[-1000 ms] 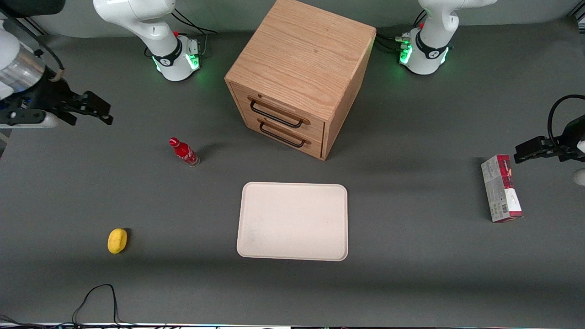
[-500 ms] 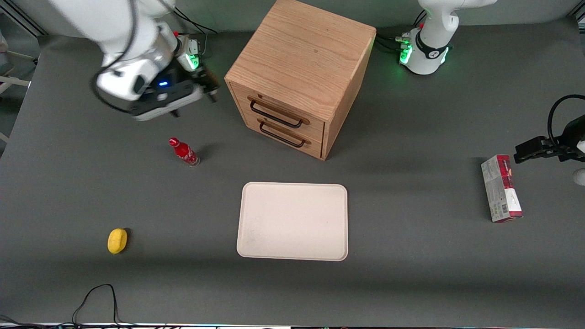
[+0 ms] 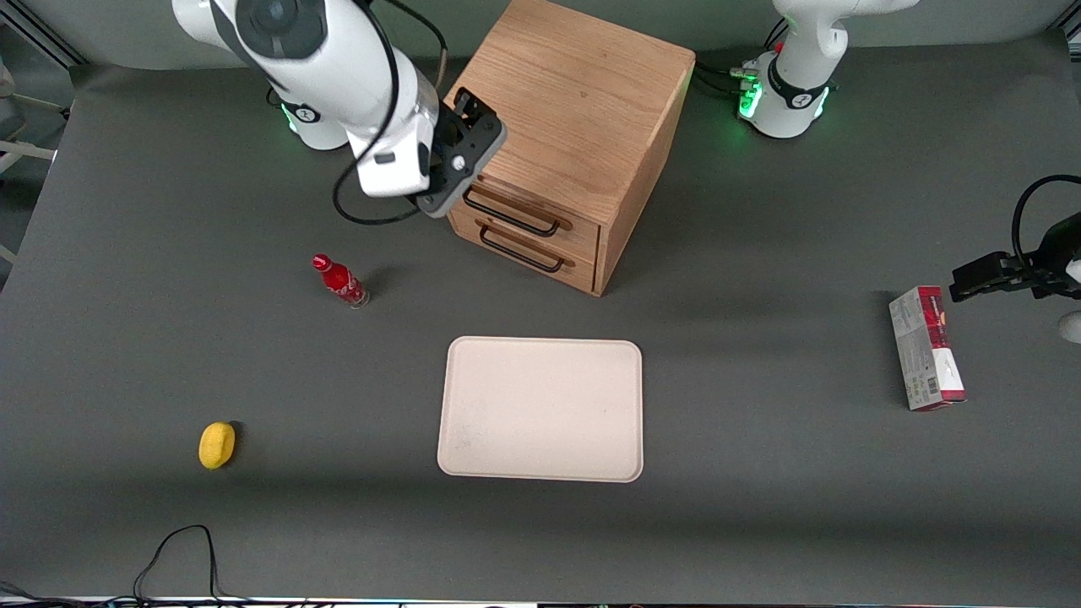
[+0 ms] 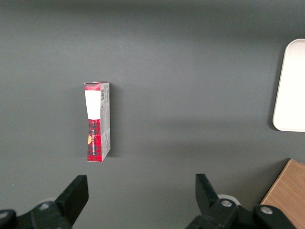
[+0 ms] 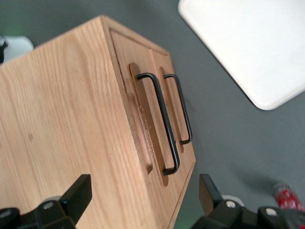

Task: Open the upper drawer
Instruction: 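Reach the right gripper to the upper drawer's black handle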

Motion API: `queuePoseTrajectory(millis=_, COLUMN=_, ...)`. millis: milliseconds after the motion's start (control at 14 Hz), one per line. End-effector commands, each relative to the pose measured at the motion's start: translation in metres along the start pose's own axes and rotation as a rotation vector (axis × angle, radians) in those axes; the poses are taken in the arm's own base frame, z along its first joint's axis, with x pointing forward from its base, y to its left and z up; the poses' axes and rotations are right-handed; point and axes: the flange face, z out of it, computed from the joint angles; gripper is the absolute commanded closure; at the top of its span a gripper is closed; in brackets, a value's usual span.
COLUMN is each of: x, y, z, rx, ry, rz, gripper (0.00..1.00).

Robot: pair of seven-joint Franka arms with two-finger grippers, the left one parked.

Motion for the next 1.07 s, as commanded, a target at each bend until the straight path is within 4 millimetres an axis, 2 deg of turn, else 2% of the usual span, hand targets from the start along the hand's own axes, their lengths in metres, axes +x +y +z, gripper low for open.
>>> queuePoseTrajectory(millis=0, x=0.010, y=0.014, z=0.037, rx=0.058, ry=-0.019, rz=-0.104, gripper=0.00)
queuePoseTrajectory(millis=571, x=0.012, y=0.043, z=0.124, rx=0.015, ry=0.017, rz=-0.191, gripper=0.00)
queuePoseTrajectory(millis=714, x=0.011, y=0.046, z=0.135, rx=0.006, ry=0.021, rz=-0.188, gripper=0.00)
queuePoseTrajectory(millis=1000, x=0.014, y=0.053, z=0.144, rx=-0.015, ry=0.022, rz=-0.193, gripper=0.00)
